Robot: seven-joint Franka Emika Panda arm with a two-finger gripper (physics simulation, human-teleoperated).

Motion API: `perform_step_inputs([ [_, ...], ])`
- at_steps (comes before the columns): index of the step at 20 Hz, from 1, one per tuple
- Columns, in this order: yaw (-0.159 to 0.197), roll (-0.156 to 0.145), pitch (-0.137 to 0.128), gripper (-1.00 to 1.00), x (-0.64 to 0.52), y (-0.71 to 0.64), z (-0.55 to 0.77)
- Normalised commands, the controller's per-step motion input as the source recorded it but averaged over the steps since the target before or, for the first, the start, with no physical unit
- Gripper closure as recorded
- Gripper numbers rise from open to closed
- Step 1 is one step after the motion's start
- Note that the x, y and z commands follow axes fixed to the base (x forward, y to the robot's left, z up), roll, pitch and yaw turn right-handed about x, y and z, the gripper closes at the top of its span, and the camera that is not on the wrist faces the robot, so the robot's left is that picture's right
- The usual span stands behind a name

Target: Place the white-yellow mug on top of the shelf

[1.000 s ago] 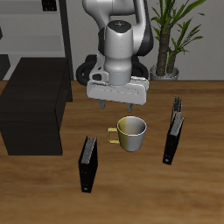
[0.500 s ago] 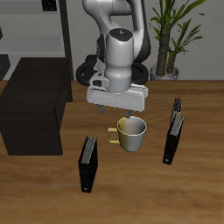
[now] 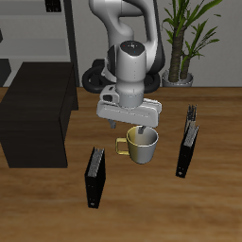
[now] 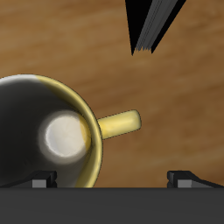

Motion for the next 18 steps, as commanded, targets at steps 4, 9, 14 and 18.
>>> perform_step_inputs([
  [4, -0.046, 0.048, 0.057, 1.00, 0.04, 0.04, -0.14],
  [9, -0.027, 0.013, 0.014, 1.00, 0.04, -0.01, 0.00],
  [14, -0.032, 0.022, 0.009, 1.00, 0.06, 0.00, 0.04],
  [18, -0.016, 0.007, -0.005, 1.00, 0.05, 0.00, 0.07],
])
